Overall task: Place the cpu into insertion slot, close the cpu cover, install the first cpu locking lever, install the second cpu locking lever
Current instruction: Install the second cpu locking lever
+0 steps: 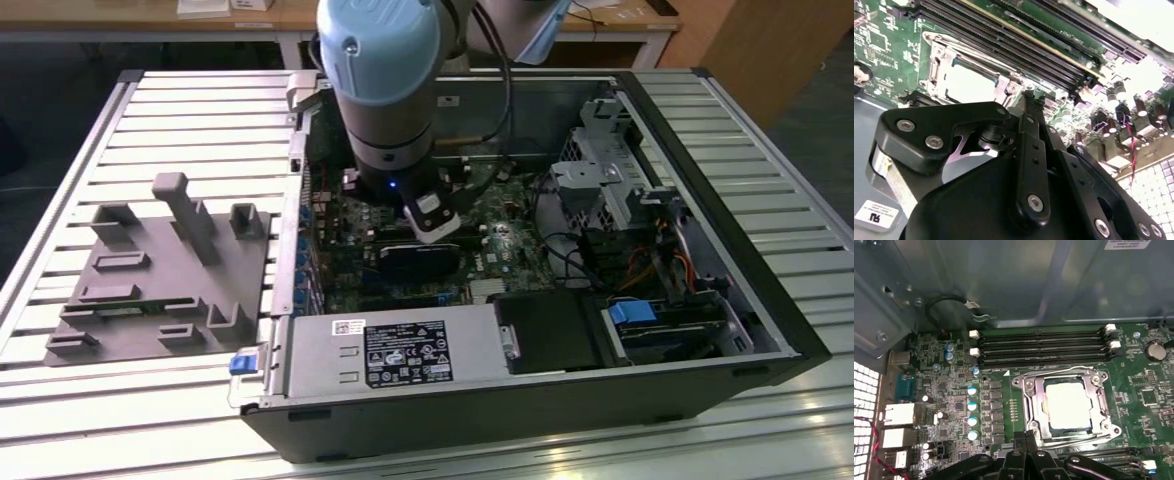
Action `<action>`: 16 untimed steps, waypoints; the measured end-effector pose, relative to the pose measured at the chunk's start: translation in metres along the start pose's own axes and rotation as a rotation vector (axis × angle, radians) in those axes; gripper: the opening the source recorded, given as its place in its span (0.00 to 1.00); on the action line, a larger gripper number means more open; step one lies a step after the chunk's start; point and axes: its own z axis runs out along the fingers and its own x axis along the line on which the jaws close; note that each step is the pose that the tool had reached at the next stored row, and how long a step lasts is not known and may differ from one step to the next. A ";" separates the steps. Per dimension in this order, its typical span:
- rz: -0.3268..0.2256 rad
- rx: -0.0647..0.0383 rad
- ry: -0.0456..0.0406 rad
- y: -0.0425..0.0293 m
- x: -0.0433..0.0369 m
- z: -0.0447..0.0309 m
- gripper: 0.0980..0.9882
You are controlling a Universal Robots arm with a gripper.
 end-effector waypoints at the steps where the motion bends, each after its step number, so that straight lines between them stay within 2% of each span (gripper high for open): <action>1: 0.000 0.000 0.0001 0.0003 -0.0024 0.0002 0.00; 12: 0.000 0.002 0.0016 0.0050 -0.0410 0.0040 0.00; 14: 0.000 0.010 0.0008 0.0066 -0.0435 0.0047 0.00; 16: -0.002 0.032 -0.0009 0.0094 -0.0440 0.0057 0.00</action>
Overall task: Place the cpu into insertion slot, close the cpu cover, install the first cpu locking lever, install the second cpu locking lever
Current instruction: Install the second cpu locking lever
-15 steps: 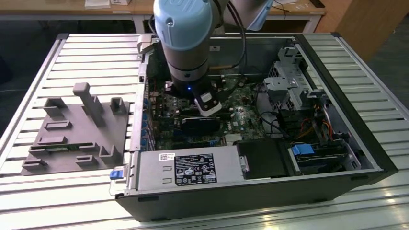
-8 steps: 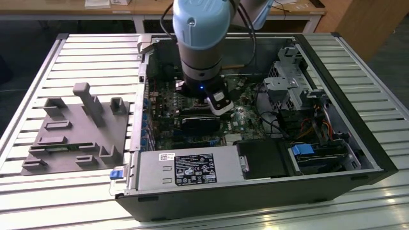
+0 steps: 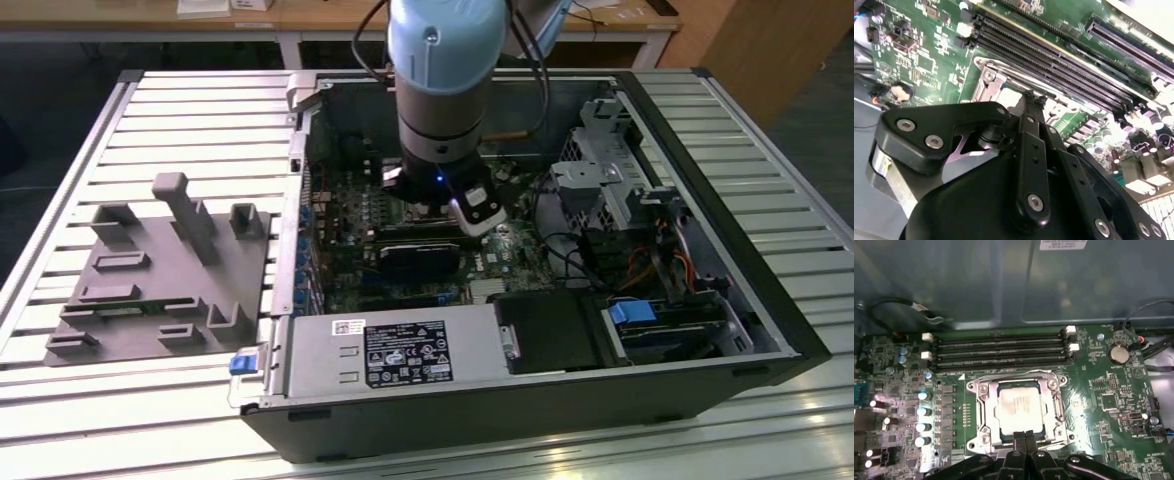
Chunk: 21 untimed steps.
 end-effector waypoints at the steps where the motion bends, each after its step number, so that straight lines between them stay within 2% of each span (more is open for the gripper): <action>1: -0.001 0.012 -0.0011 0.0014 0.0000 0.0005 0.00; 4: -0.004 0.052 -0.0042 0.0054 0.0001 0.0018 0.00; 6: -0.006 0.074 -0.0061 0.0084 -0.0001 0.0029 0.00; 10: -0.010 0.117 -0.0095 0.0156 -0.0003 0.0053 0.00; 14: -0.013 0.159 -0.0131 0.0257 0.0004 0.0086 0.00; 16: -0.014 0.169 -0.0139 0.0309 0.0009 0.0103 0.00; 21: -0.014 0.177 -0.0145 0.0430 0.0022 0.0142 0.00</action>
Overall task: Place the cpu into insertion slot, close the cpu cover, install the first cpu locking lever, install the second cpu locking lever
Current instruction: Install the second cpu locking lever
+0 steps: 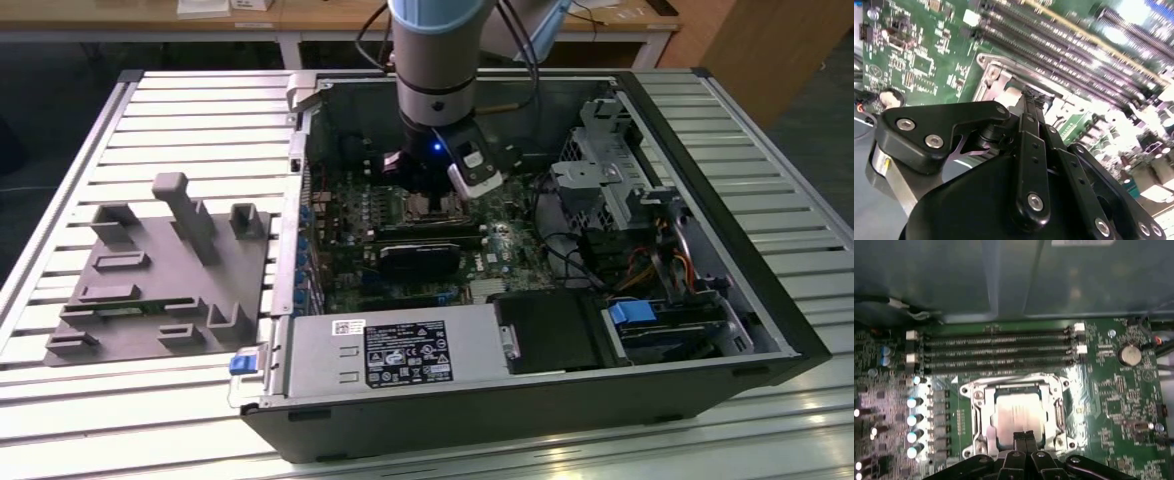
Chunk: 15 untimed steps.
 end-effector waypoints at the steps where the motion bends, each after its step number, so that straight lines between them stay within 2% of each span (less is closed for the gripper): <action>1: 0.000 0.001 -0.0001 0.0021 0.0002 0.0003 0.00; 6: 0.000 0.003 -0.0002 0.0087 0.0007 0.0001 0.00; 12: 0.000 0.003 -0.0002 0.0120 -0.0003 -0.0152 0.00; 15: 0.000 0.003 -0.0004 0.0122 -0.0004 -0.0160 0.00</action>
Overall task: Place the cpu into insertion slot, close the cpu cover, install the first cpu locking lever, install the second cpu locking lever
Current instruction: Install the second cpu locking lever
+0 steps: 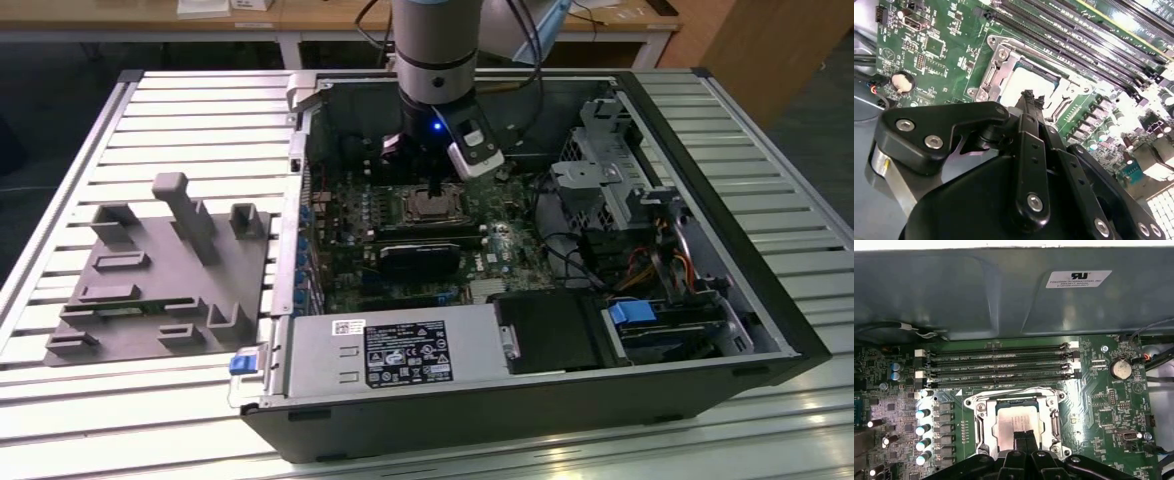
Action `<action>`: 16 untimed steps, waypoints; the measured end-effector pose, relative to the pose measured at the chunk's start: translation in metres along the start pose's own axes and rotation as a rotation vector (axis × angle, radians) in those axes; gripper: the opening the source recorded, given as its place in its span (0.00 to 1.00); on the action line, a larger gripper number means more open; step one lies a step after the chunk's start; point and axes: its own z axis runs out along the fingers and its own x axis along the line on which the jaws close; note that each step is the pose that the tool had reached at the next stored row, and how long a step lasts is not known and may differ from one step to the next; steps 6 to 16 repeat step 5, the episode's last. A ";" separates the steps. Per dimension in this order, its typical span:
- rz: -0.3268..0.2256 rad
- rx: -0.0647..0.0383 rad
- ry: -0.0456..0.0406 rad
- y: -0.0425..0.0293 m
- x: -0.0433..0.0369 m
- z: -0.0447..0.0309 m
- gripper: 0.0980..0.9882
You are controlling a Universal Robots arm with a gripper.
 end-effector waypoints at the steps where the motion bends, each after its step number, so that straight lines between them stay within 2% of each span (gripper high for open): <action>1: 0.000 0.000 0.0000 0.0000 0.0000 0.0000 0.00; 16: 0.000 0.000 0.0001 0.0000 0.0000 -0.0001 0.00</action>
